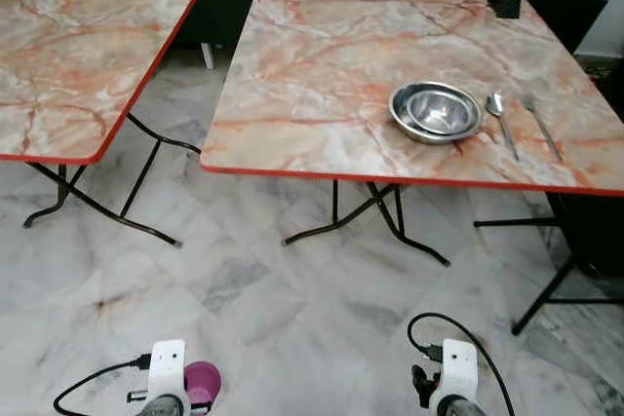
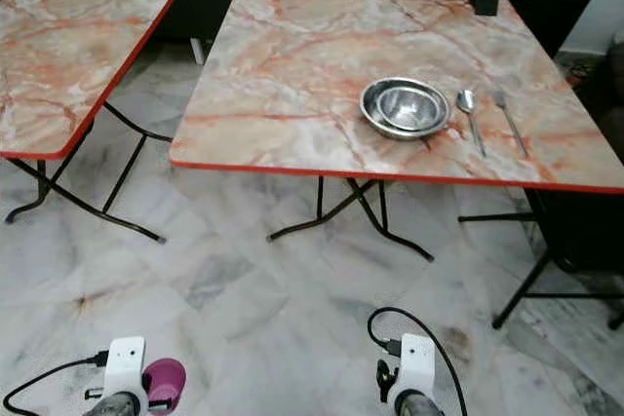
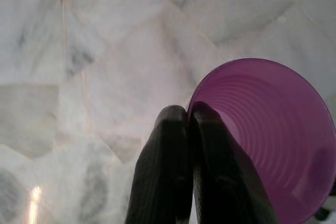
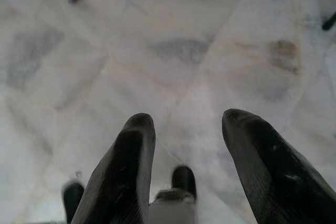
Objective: Setting the table
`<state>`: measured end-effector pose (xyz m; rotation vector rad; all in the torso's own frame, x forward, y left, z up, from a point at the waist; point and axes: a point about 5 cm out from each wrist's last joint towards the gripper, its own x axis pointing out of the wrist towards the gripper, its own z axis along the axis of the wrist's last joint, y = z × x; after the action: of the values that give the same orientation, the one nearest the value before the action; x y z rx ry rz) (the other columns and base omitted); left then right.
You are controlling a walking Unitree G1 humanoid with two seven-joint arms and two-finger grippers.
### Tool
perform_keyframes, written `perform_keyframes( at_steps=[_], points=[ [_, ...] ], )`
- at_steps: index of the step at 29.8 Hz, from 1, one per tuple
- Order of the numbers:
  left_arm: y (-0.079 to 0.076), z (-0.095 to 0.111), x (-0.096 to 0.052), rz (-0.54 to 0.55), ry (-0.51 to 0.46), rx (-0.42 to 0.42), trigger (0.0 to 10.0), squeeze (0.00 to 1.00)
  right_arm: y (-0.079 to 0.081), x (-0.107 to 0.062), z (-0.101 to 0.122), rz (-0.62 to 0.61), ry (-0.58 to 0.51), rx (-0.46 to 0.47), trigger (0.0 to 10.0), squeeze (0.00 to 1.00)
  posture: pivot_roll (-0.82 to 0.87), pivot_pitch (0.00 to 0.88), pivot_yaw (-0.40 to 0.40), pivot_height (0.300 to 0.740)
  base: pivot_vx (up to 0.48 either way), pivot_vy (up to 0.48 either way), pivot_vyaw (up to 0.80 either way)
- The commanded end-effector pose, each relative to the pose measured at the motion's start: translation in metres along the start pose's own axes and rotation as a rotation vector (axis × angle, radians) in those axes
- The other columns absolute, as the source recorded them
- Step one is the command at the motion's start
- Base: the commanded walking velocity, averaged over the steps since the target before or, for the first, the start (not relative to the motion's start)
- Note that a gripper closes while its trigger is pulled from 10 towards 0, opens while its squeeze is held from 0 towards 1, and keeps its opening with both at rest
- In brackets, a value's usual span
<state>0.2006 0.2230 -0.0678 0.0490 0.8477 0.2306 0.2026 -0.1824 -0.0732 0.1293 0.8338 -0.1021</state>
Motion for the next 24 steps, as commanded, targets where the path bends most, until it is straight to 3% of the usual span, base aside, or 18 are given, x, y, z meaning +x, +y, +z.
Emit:
perform_keyframes(
  at_steps=[1, 15, 24],
  points=[
    [-0.0054, -0.0001, 0.0002, -0.011, 0.011, -0.001, 10.0, 0.00, -0.0094, -0.0032, -0.0100, -0.027, 0.033, 0.000, 10.0, 0.00, -0.01, 0.142, -0.025, 0.740, 0.356, 0.000, 0.00],
    [-0.0085, 0.0022, 0.0006, -0.020, 0.007, -0.006, 10.0, 0.00, -0.0094, -0.0030, -0.0097, -0.024, 0.036, -0.005, 10.0, 0.00, 0.00, 0.138, -0.032, 0.740, 0.358, 0.000, 0.00],
    [-0.0093, 0.0029, 0.0007, -0.017, 0.004, 0.006, 10.0, 0.00, -0.0091, -0.0029, -0.0094, -0.020, 0.036, -0.005, 10.0, 0.00, 0.00, 0.138, -0.034, 0.740, 0.000, 0.000, 0.00]
  ],
)
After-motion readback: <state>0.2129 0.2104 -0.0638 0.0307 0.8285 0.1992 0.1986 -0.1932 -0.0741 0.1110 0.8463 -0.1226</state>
